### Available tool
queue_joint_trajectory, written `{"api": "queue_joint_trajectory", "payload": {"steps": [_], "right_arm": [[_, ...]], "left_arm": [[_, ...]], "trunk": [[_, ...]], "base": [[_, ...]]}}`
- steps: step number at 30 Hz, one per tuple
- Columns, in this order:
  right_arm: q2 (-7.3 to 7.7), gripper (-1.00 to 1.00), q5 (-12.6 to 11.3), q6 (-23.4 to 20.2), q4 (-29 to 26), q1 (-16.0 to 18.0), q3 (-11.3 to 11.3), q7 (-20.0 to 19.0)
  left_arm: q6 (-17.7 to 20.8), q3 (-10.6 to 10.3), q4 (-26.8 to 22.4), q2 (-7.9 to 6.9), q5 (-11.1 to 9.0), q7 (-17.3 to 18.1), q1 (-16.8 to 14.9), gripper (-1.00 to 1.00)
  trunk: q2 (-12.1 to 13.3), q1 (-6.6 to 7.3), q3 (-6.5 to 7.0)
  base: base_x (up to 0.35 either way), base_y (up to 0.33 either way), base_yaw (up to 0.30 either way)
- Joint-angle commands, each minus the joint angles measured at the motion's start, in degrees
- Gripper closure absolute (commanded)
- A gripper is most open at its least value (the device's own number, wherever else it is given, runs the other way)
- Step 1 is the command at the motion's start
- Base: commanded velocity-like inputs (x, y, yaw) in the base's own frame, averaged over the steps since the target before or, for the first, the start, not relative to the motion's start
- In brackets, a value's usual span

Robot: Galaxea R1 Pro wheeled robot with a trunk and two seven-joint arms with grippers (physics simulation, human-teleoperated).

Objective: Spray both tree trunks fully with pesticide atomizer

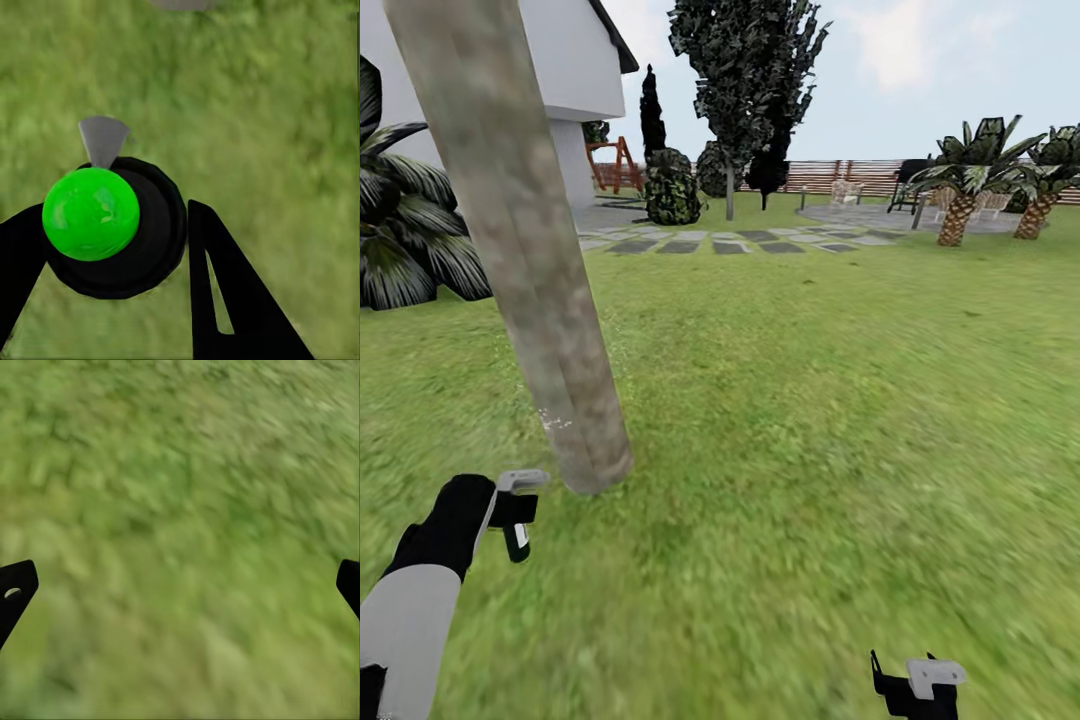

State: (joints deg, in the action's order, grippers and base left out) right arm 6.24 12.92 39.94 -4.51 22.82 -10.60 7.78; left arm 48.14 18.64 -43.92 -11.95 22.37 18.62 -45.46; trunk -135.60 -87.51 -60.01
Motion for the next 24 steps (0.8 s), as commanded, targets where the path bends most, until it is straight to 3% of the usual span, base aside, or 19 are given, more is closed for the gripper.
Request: {"api": "queue_joint_trajectory", "payload": {"steps": [1,2,3,5,8,9,12,13,15,17,19,20,24], "right_arm": [[0.00,-1.00,0.62,0.14,0.06,0.04,-0.30,0.31],[0.01,-1.00,0.62,0.14,0.08,0.04,-0.30,0.31],[0.03,-1.00,0.62,0.14,0.09,0.04,-0.30,0.31],[0.04,-1.00,0.62,0.14,0.11,0.04,-0.30,0.31],[0.07,-1.00,0.62,0.14,0.11,0.04,-0.30,0.31],[0.07,-1.00,0.62,0.14,0.11,0.04,-0.30,0.31],[0.08,-1.00,0.62,0.14,0.10,0.04,-0.30,0.31],[0.08,-1.00,0.62,0.14,0.11,0.04,-0.30,0.31],[0.14,-1.00,0.62,0.14,0.11,0.04,-0.30,0.31],[0.16,-1.00,0.62,0.14,0.10,0.04,-0.30,0.31],[0.17,-1.00,0.62,0.14,0.11,0.04,-0.30,0.31],[0.17,-1.00,0.62,0.14,0.11,0.04,-0.30,0.31],[0.17,-1.00,0.62,0.14,0.11,0.04,-0.30,0.31]], "left_arm": [[0.21,0.17,-0.81,0.03,0.62,0.68,-0.14,1.00],[0.46,0.12,-2.66,0.16,0.55,0.90,-0.38,1.00],[1.23,-2.20,-7.19,1.80,0.49,1.18,-0.84,1.00],[3.61,-4.65,-9.70,1.03,0.59,3.18,-2.30,1.00],[4.25,-7.05,-10.11,-4.54,0.77,12.45,-4.47,1.00],[4.30,-8.41,-10.20,-5.22,0.83,14.25,-4.63,1.00],[5.30,-17.79,-10.87,-5.83,0.73,17.86,-5.00,1.00],[6.83,-19.34,-11.06,-5.73,0.61,18.14,-5.65,1.00],[8.28,-20.50,-11.11,-5.83,0.47,18.93,-7.01,1.00],[8.69,-20.94,-11.00,-6.35,0.71,22.33,-8.14,1.00],[8.77,-21.08,-10.52,-7.58,0.88,25.23,-9.81,1.00],[8.80,-21.13,-10.36,-8.99,0.91,26.15,-10.81,1.00],[8.80,-21.18,-10.31,-11.94,1.14,26.68,-11.07,1.00]], "trunk": [[-0.02,0.01,-0.05],[-0.02,0.01,-0.05],[-0.02,0.01,-0.05],[-0.02,0.01,-0.05],[-0.02,0.01,-0.05],[-0.02,0.01,-0.05],[-0.02,0.01,-0.05],[-0.02,0.01,-0.05],[-0.02,0.01,-0.05],[-0.02,0.01,-0.05],[-0.02,0.01,-0.05],[-0.02,0.01,-0.05],[-0.02,0.01,-0.05]], "base": [[0.009,-0.022,0.033],[0.004,-0.009,0.014],[0.001,-0.001,0.002],[0.000,0.000,0.000],[0.000,0.000,0.000],[0.000,0.000,0.000],[0.000,0.000,0.000],[0.000,0.000,0.000],[0.000,0.000,0.000],[0.000,0.000,0.000],[0.000,0.000,0.000],[0.000,0.000,0.000],[0.000,0.000,0.000]]}}
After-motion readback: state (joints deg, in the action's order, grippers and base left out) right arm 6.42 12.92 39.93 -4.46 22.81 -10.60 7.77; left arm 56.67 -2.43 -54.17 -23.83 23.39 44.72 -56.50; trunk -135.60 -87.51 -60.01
